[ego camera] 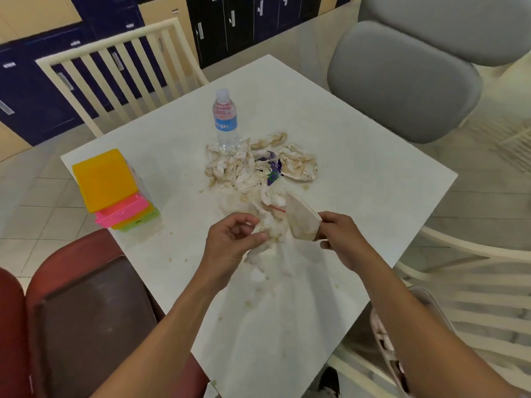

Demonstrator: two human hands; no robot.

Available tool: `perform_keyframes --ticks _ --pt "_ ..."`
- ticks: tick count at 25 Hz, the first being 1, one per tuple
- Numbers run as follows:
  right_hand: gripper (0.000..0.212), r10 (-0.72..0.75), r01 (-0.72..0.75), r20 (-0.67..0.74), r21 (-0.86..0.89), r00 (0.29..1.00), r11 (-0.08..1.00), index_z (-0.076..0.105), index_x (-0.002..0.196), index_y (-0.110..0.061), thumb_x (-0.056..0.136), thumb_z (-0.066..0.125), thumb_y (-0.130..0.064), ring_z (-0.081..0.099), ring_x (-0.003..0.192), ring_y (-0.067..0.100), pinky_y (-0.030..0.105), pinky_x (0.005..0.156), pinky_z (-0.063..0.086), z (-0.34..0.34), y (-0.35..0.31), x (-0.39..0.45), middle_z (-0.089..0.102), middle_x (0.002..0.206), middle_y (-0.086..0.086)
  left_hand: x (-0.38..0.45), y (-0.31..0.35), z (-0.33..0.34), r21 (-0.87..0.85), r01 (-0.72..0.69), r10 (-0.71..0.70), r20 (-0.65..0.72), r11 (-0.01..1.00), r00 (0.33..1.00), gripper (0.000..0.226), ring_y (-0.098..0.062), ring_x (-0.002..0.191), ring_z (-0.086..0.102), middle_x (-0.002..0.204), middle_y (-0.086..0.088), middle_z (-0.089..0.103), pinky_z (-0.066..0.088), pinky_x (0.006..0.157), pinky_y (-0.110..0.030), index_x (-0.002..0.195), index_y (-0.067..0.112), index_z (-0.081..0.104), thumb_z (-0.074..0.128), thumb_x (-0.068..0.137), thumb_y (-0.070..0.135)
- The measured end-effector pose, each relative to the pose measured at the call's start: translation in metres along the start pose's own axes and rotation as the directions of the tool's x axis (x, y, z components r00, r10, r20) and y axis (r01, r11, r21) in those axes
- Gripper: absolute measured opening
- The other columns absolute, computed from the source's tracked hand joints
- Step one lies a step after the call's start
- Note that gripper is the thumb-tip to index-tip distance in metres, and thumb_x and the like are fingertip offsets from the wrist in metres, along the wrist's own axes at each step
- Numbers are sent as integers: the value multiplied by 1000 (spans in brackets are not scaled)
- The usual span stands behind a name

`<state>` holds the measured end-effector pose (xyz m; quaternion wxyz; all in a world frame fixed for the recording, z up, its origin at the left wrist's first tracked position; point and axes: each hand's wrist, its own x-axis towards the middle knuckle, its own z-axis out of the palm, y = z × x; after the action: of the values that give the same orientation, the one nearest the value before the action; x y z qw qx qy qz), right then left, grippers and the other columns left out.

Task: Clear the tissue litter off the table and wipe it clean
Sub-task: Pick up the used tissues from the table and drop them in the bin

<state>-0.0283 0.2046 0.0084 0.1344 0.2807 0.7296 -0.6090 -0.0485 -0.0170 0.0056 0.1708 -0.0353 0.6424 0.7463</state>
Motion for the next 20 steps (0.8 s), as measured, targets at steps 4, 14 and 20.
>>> perform_keyframes --ticks 4,14,20 --pt "29 14 -11 -28 109 1000 994 73 89 -17 84 51 1 56 68 17 28 60 36 -36 28 -23 65 72 -2 -20 3 39 88 -45 47 -25 995 999 27 -7 58 48 65 2 49 45 58 -15 77 12 66 74 71 -13" --pt "28 62 -16 -291 157 955 987 71 95 -20 92 50 -2 59 67 14 19 50 40 -137 137 -82 70 85 0 -78 -17 137 155 -68 42 167 986 985 25 -10 63 49 67 4 56 45 57 -20 70 27 72 71 58 4" --pt "23 27 -106 -472 -140 881 984 69 106 -11 85 61 -8 59 73 17 25 63 43 -179 231 -120 66 86 1 -103 -34 207 133 -62 16 322 989 946 27 -7 59 49 62 5 53 44 56 -17 73 22 71 70 59 -1"
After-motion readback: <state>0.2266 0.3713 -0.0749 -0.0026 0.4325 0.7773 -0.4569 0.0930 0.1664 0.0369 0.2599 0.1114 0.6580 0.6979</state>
